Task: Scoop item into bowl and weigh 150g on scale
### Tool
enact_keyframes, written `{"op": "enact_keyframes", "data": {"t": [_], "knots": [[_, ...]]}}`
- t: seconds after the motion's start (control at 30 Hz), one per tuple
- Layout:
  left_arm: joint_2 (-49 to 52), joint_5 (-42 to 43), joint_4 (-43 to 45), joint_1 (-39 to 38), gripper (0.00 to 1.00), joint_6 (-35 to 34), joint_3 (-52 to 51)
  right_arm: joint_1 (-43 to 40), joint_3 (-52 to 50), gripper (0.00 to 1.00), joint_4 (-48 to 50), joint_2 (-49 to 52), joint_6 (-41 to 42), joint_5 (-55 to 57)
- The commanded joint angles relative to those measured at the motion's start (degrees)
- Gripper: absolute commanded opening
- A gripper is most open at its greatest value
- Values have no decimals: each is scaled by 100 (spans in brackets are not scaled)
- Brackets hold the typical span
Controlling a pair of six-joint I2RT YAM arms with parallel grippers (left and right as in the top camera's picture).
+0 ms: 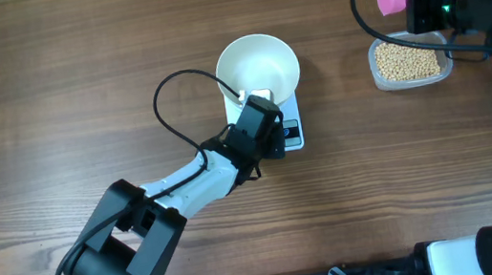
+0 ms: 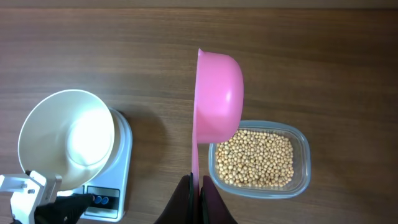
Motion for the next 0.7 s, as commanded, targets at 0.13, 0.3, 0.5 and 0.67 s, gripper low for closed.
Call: {"op": "enact_keyframes", "data": {"t": [0.13,0.3,0.5,0.67], "knots": [[173,26,-275,-20,4,85,7,-24,-9,4,26,2,-107,101],[173,-107,-254,-17,4,87,7,-24,-9,4,-17,2,-107,101],[181,-107,-260,-17,4,87,7,-24,-9,4,-72,2,-101,98],[192,-203,-330,-17,4,83,7,-24,-9,4,-79,2,-94,98]]}}
